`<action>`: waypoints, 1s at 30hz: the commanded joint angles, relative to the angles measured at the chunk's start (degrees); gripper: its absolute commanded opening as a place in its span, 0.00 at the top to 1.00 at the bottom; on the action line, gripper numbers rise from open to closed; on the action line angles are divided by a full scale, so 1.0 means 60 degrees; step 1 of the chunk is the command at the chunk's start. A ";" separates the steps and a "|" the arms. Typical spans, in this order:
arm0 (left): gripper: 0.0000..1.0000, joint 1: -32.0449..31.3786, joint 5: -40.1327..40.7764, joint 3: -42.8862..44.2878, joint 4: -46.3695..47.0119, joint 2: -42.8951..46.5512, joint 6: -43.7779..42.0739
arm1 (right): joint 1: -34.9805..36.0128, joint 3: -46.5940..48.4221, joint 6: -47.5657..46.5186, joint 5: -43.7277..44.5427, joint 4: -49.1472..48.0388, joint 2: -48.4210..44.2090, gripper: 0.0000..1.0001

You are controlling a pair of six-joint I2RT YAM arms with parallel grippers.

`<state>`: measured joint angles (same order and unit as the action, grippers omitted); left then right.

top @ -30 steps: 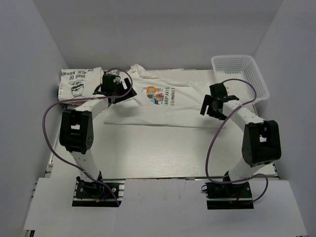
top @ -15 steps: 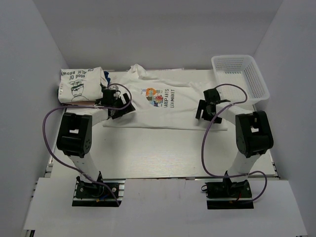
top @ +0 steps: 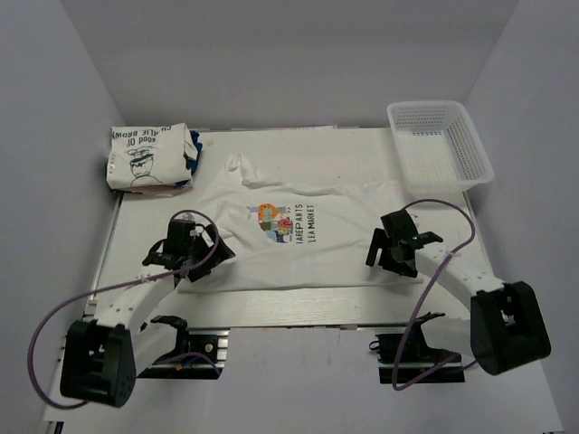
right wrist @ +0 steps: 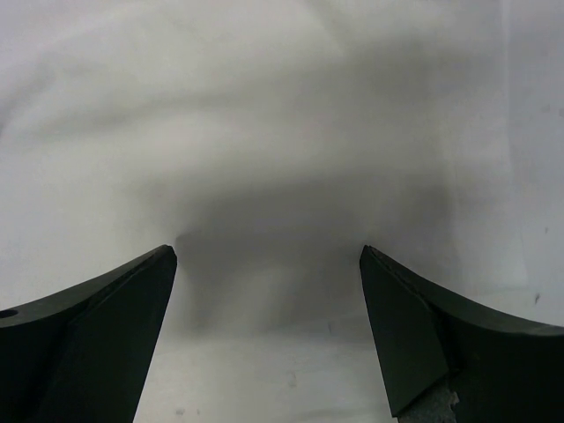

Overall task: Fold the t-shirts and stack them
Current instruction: Fold the flattened tshirt in 1/3 of the way, then grap the side of the flattened tshirt furthest away from the robot with both arms

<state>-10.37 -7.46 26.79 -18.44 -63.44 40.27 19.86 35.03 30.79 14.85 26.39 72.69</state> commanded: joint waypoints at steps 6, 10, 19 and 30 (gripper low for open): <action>0.00 -0.0059 -0.0267 0.1171 -0.0839 0.1963 0.0292 | 0.0411 0.0004 -0.0018 0.0555 0.0421 -0.2022 0.10; 0.00 -0.0059 0.0422 0.3486 -0.0708 -0.0335 -0.0558 | 0.0353 0.1279 0.0083 0.1463 0.0143 -0.1510 0.10; 0.00 0.0132 0.0834 0.8978 -0.1043 -0.6341 -0.1935 | 0.0016 0.5435 0.0157 0.1992 0.0142 0.3024 0.10; 0.07 0.0220 0.0160 1.5468 -0.2580 -1.1671 -0.3152 | -0.0248 0.9363 -0.0838 0.1568 0.0186 0.6471 0.10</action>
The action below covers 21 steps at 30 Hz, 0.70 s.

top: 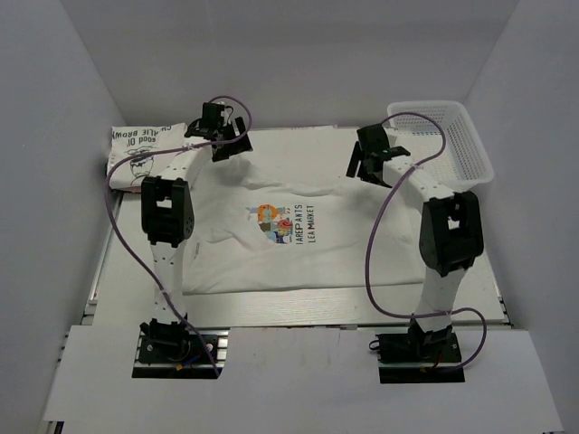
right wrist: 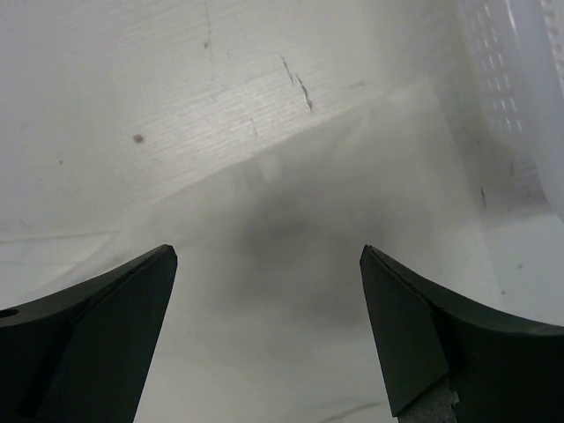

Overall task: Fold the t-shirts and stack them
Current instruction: Grap the side of the flattened tshirt furthest away from the robot with both arms

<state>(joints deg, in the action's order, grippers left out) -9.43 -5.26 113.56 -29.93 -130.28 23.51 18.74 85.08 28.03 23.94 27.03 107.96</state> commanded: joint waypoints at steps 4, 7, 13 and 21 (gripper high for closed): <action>0.07 0.0063 0.0186 0.2225 -0.0885 -0.1531 -0.0358 | -0.0165 0.2018 -0.0482 -0.0137 0.0387 0.1371 0.10; 0.10 0.0063 0.0276 0.2242 -0.0594 -0.1622 -0.0358 | -0.0267 0.2386 -0.0555 -0.0211 0.0388 0.1825 0.10; 0.67 0.0063 0.0012 0.1700 -0.0153 -0.1534 -0.0474 | -0.0384 0.2898 -0.0439 -0.0196 0.0329 0.2454 0.10; 1.00 0.0063 0.0261 0.0355 0.0300 -0.0307 -0.0768 | -0.0472 0.3545 0.0088 0.0154 0.1076 0.3377 0.10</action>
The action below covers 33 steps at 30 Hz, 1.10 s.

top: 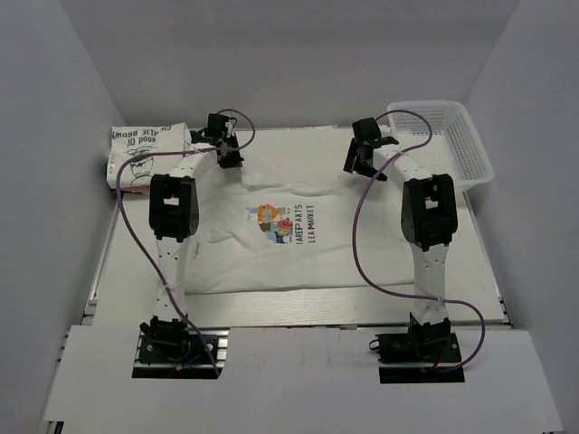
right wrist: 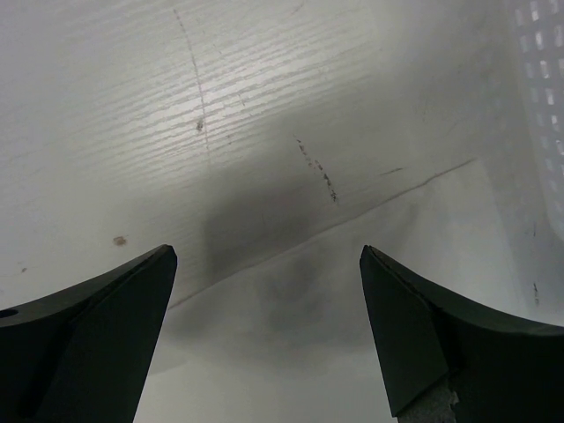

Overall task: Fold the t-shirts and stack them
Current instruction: Grap the side of the flattened tshirt furthest away from the robot with both arms

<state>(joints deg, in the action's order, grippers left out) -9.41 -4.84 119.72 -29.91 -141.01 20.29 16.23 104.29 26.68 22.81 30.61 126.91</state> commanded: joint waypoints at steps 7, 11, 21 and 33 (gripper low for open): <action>1.00 0.0059 -0.0013 -0.2491 0.1045 0.2993 -0.0409 | -0.0156 0.0446 0.0681 -0.0065 0.0947 0.0732 0.10; 1.00 -0.0042 -0.0321 -0.3295 0.1132 0.3462 -0.0409 | -0.0171 0.0387 0.0813 -0.0096 0.1050 0.0893 0.14; 1.00 -0.0131 -0.0321 -0.4586 0.1396 0.4575 -0.0218 | -0.0142 -0.0301 0.0710 0.0476 0.0816 -0.0275 1.00; 1.00 -0.0131 -0.0321 -0.6811 0.1821 0.6962 0.0163 | -0.0068 -0.2820 0.0022 0.0843 -0.0721 -0.2796 1.00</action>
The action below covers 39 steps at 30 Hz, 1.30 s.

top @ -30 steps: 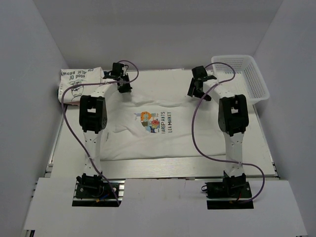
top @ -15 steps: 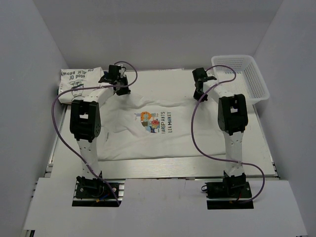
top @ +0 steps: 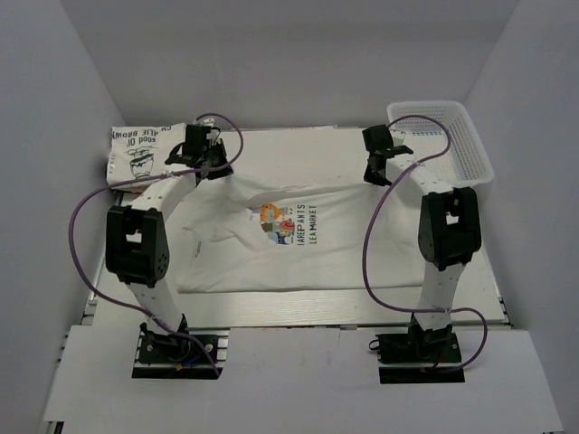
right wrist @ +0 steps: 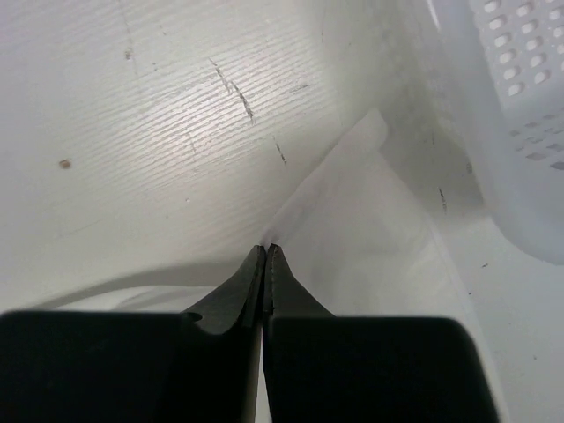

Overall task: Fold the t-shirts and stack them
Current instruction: Grap the side of the flattened tshirt furthest away from the robot with both arms, then fold the other side of the tshirt into a rectangle

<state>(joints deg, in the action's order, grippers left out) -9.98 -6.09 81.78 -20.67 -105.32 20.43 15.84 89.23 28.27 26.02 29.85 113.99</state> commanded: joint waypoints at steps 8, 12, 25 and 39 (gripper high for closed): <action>1.00 -0.0036 0.0106 -0.2378 -0.0436 0.3488 0.0843 | 0.0144 -0.1701 -0.0303 0.0102 -0.0886 -0.1859 1.00; 1.00 -0.0036 0.0209 -0.3912 -0.1022 0.5069 0.1545 | 0.0173 -0.2463 -0.0478 -0.0059 -0.1282 -0.2373 1.00; 0.99 -0.0124 -0.1050 -0.8676 -0.2768 1.0314 0.3964 | 0.0320 -0.4556 -0.0567 -0.0337 -0.2176 -0.3880 1.00; 0.00 -0.0124 -0.0802 -0.7684 -0.1494 0.9162 0.3569 | 0.0627 -0.6960 0.0633 0.0405 -0.1914 -0.5419 0.73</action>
<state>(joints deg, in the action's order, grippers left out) -10.74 -11.55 31.99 -35.42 -48.18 43.38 18.94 49.04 28.45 23.81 18.09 85.49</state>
